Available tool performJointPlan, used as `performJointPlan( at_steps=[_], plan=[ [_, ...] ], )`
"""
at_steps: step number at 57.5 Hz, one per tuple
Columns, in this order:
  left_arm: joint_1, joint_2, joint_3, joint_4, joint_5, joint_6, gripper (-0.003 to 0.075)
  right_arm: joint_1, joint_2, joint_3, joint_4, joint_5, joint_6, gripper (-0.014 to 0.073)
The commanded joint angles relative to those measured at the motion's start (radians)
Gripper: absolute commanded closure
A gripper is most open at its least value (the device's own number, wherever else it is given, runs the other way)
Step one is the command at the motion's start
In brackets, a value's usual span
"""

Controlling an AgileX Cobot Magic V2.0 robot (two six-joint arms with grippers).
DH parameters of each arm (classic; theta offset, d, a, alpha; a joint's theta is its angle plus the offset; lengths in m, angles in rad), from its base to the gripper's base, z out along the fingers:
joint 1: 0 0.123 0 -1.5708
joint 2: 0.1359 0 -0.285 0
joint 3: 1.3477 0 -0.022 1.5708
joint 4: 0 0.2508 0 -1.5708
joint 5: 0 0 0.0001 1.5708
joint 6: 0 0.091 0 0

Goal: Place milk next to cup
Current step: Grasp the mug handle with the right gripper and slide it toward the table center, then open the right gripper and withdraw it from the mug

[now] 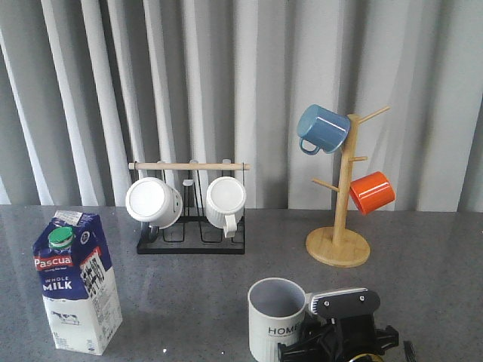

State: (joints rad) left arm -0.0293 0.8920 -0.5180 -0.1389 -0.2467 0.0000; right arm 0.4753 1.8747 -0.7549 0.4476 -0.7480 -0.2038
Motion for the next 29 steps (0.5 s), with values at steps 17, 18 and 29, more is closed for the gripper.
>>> performJointPlan(
  at_steps=[17, 18, 29],
  plan=[
    [-0.004, -0.007, -0.036, -0.007, -0.084, 0.0, 0.015, -0.011, -0.214, 0.217, -0.185, -0.245, 0.002, 0.025],
    [-0.004, -0.007, -0.036, -0.007, -0.084, 0.0, 0.015, -0.017, -0.233, 0.227, -0.204, -0.242, 0.005, 0.025],
    [-0.004, -0.007, -0.036, -0.007, -0.084, 0.0, 0.015, -0.12, -0.443, 0.244, -0.315, -0.076, 0.042, 0.025]
  ],
)
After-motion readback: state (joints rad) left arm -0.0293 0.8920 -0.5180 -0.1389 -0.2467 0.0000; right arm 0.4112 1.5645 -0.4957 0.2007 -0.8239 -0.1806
